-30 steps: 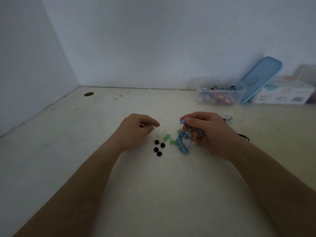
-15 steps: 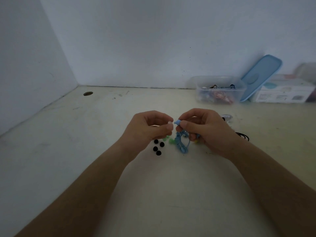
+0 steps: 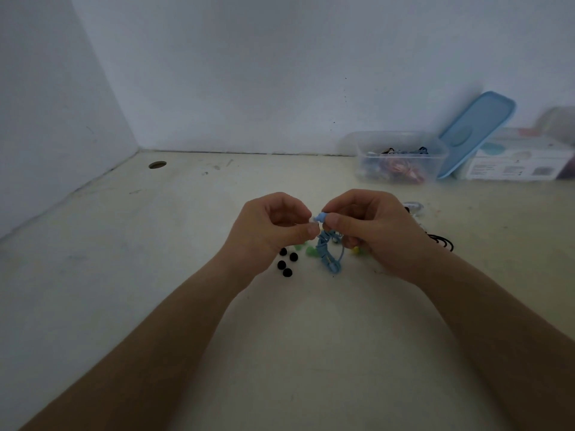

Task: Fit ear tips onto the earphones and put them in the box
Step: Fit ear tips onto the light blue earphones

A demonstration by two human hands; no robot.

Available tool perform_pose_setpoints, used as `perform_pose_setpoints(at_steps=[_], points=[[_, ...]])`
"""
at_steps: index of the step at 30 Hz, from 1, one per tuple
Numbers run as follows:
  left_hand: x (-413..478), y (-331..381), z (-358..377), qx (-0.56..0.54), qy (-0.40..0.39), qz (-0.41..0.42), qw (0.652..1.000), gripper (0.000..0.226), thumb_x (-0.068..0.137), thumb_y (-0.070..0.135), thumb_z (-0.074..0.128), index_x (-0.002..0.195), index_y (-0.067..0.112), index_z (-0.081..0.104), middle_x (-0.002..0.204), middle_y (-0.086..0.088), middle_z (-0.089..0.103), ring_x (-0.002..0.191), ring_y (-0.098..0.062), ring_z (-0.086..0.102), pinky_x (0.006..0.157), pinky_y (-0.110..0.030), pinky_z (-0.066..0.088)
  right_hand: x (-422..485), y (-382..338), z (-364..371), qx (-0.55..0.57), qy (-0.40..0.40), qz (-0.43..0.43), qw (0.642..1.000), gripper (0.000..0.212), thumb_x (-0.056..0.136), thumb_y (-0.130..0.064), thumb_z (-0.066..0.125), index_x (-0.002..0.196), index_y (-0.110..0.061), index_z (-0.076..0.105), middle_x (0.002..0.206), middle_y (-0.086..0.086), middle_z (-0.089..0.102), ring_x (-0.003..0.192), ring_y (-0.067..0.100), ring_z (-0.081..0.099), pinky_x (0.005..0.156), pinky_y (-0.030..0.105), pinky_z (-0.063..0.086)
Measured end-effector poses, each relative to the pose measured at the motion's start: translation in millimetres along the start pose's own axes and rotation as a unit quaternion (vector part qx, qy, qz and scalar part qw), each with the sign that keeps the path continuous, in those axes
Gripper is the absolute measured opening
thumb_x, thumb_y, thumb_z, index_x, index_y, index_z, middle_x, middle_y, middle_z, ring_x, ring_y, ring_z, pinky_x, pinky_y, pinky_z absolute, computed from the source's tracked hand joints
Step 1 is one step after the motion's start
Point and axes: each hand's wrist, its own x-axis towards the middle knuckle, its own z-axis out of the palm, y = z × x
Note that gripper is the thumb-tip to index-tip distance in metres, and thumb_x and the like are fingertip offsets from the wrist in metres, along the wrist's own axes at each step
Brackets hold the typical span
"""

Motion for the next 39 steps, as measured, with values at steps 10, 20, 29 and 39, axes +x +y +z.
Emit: perform_pose_setpoints(at_steps=[10,20,29,39], points=[[0.6,-0.4,-0.6,-0.023,-0.009,-0.015,1.000,0.018,0.079,-0.002,0.076,0.096,0.002,0.071,0.089,-0.014,0.076,0.082,-0.024,0.073,0.083,-0.036,0.060,-1.1,-2.0,-0.3,0.013,0.009,-0.002,1.000,0.011,0.072,-0.023,0.077,0.082,-0.017,0.076,0.082,0.017,0.071,0.064,0.020,0.053,0.052,0.023,0.045],[-0.5,2.5,-2.2,-0.062,-0.028,-0.036,0.997,0.013,0.087,-0.001,0.067,0.097,0.006,0.073,0.090,-0.015,0.076,0.083,-0.024,0.074,0.081,-0.033,0.060,-1.6,-1.2,-2.9,-0.007,0.009,-0.001,1.000,0.010,0.085,-0.007,0.073,0.085,-0.016,0.076,0.081,0.015,0.072,0.065,0.023,0.052,0.054,0.024,0.046],[-2.4,4.5,-3.3,-0.056,-0.065,-0.033,0.996,0.024,0.075,0.017,0.074,0.096,0.006,0.071,0.086,-0.013,0.076,0.080,-0.023,0.074,0.073,-0.027,0.059,-2.8,-2.3,-5.4,-0.028,-0.015,0.017,0.999,0.007,0.085,-0.012,0.073,0.092,-0.013,0.077,0.077,0.009,0.072,0.062,0.018,0.052,0.055,0.024,0.046],[-3.0,4.5,-2.2,-0.064,-0.074,-0.038,0.995,0.027,0.068,0.019,0.075,0.092,0.008,0.071,0.084,-0.012,0.076,0.077,-0.021,0.074,0.068,-0.024,0.058,-6.1,-6.8,-7.1,-0.013,-0.059,0.011,0.998,0.017,0.075,-0.022,0.074,0.088,-0.011,0.077,0.077,0.015,0.071,0.059,0.015,0.051,0.054,0.025,0.043]])
